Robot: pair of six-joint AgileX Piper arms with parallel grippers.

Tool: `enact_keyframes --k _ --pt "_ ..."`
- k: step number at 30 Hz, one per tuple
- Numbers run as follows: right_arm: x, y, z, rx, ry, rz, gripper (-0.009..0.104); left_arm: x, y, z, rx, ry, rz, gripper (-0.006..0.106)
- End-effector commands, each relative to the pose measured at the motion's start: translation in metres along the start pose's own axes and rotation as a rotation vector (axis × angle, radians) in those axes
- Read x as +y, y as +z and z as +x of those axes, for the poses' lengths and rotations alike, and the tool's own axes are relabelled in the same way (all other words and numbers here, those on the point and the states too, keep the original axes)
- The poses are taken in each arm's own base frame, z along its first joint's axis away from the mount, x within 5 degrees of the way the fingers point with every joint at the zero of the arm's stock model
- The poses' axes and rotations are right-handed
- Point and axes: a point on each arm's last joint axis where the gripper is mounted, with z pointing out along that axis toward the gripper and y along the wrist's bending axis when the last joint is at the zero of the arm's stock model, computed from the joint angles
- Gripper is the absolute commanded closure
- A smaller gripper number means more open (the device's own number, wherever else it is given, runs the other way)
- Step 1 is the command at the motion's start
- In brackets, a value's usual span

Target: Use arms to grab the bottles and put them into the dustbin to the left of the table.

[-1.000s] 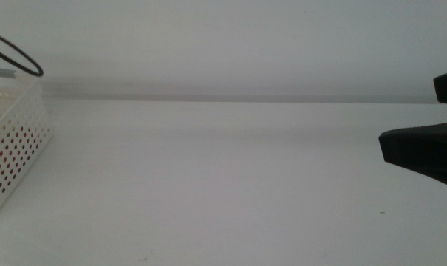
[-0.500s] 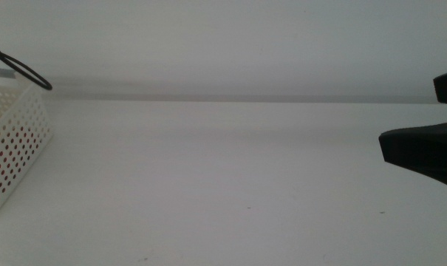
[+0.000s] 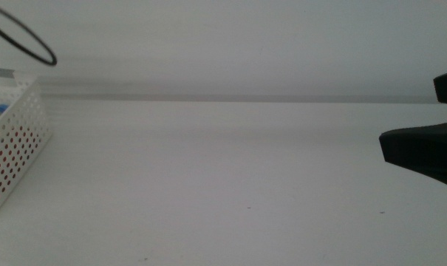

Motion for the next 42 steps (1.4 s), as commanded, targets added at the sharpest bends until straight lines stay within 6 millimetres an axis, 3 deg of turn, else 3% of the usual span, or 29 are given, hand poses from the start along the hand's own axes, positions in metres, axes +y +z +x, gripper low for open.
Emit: enact_keyframes --k 1,6,11,18,24,28,42 --pt "0.0 -0.001 0.0 -0.012 -0.005 0.003 0.007 -0.015 -0.034 0.005 -0.003 -0.038 0.023 0.007" --pt "0.0 -0.001 0.0 -0.012 -0.005 0.003 0.007 -0.045 -0.089 0.006 -0.153 -0.067 0.059 0.007" --pt "0.0 -0.001 0.0 -0.012 -0.005 0.003 0.007 -0.087 -0.133 0.024 -0.312 -0.044 0.097 0.007" --pt "0.0 -0.001 0.0 -0.012 -0.005 0.003 0.007 -0.142 -0.185 0.076 -0.675 0.034 0.114 0.007" --pt "0.0 -0.001 0.0 -0.012 -0.005 0.003 0.007 -0.176 -0.198 0.114 -0.941 0.028 0.193 0.007" --pt "0.0 -0.001 0.0 -0.012 -0.005 0.003 0.007 -0.181 -0.199 0.13 -0.993 0.002 0.209 0.007" --pt "0.0 -0.001 0.0 -0.012 -0.005 0.003 0.007 -0.18 -0.207 0.125 -1.097 -0.023 0.219 0.007"
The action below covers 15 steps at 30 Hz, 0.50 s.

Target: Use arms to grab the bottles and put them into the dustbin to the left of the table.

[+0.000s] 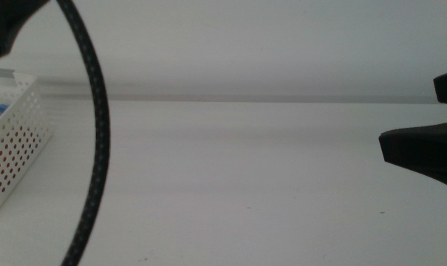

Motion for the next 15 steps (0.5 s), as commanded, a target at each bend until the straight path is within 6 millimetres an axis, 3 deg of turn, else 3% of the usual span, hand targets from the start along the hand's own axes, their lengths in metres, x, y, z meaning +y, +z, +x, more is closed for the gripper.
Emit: enact_keyframes --k 1,15 --pt "-0.0001 -0.0009 -0.0003 -0.012 -0.005 0.003 0.007 -0.0006 -0.0004 -0.0046 -0.056 -0.002 0.003 0.007" --pt "-0.0001 -0.0009 -0.0003 -0.012 -0.005 0.003 0.007 0.0015 -0.0005 -0.0058 -0.068 0.039 -0.022 0.007"
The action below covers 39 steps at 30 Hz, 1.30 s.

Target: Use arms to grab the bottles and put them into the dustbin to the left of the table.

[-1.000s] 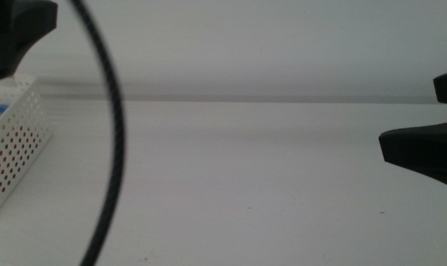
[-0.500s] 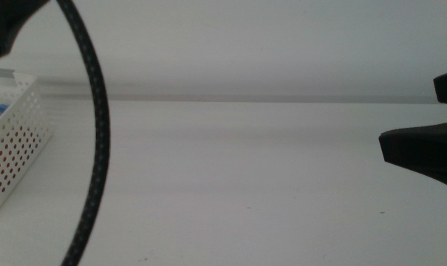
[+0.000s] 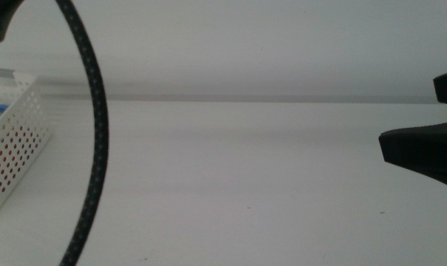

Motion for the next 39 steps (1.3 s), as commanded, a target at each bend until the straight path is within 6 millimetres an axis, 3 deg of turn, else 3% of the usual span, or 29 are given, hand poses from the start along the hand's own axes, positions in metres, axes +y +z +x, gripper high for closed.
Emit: enact_keyframes --k 1,5,11,16,22,27,32,39 --pt "0.0 -0.001 0.0 -0.012 -0.005 0.003 0.007 -0.001 0.0 -0.001 -0.018 -0.008 0.005 0.007" --pt "0.0 -0.001 0.0 -0.012 -0.005 0.003 0.007 -0.001 0.0 0.001 -0.005 -0.007 0.006 0.007" --pt "-0.01 0.018 0.026 -0.177 0.027 0.07 0.007 -0.005 0.011 0.048 0.07 -0.092 0.002 0.007" --pt "-0.029 0.034 0.079 -0.349 0.147 0.2 0.007 -0.003 0.003 0.1 0.02 -0.235 -0.06 0.007" --pt "-0.044 0.044 0.153 -0.32 0.287 0.375 0.007 -0.006 -0.028 0.169 0.005 -0.247 -0.192 0.007" --pt "-0.044 0.047 0.2 -0.312 0.301 0.493 0.007 -0.012 -0.048 0.212 -0.02 -0.273 -0.281 0.007" --pt "-0.04 0.053 0.233 -0.281 0.256 0.548 0.007 -0.018 -0.054 0.246 -0.017 -0.28 -0.346 0.007" --pt "-0.033 0.06 0.262 -0.335 0.179 0.584 0.007 -0.023 -0.057 0.271 -0.068 -0.274 -0.382 0.007"
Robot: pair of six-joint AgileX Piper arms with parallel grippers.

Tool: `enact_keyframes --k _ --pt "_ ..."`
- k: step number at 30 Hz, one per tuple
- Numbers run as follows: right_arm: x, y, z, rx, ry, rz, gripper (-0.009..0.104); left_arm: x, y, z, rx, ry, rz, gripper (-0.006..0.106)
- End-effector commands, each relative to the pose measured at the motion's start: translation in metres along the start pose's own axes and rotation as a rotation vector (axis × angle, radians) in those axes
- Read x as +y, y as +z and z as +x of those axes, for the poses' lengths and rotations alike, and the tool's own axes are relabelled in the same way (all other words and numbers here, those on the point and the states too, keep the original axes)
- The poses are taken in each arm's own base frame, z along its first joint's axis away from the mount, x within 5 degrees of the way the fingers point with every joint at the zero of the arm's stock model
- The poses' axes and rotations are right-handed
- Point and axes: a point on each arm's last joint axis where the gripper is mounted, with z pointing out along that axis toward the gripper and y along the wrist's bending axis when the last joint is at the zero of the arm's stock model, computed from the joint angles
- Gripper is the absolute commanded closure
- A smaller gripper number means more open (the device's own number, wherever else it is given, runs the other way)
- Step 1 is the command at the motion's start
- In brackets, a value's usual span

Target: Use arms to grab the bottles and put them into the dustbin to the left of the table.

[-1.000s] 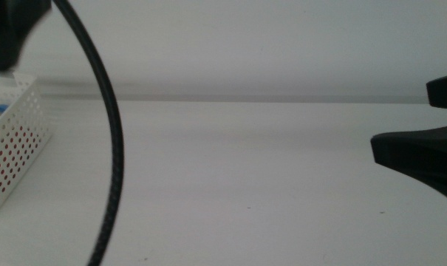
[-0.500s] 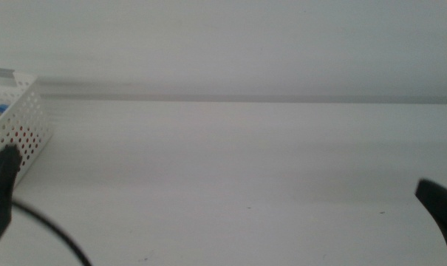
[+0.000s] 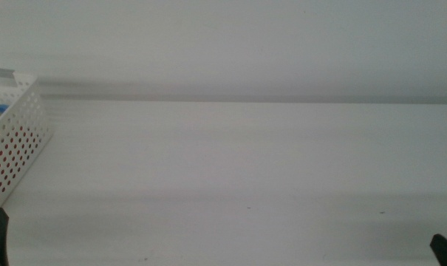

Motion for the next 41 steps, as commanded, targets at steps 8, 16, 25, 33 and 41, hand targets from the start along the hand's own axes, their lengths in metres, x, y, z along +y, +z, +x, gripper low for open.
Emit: enact_keyframes --k 8,16,25,33,41 --pt "-0.002 -0.01 0.005 -0.155 -0.108 0.049 0.007 0.001 -0.001 0.01 -0.031 -0.012 -0.009 0.007" --pt "-0.005 -0.01 0.008 -0.125 -0.103 0.091 0.007 0.001 -0.001 0.01 -0.033 0.022 -0.003 0.007" --pt "-0.011 -0.011 0.008 -0.116 -0.05 0.21 0.007 -0.001 -0.001 0.01 -0.032 0.012 0.027 0.007" --pt "-0.011 -0.011 0.008 -0.119 -0.012 0.206 0.007 -0.001 -0.001 0.01 -0.032 0.012 0.027 0.007" --pt "-0.011 -0.011 0.008 -0.121 -0.013 0.207 0.007 -0.001 0.0 0.01 -0.033 0.017 0.026 0.007"
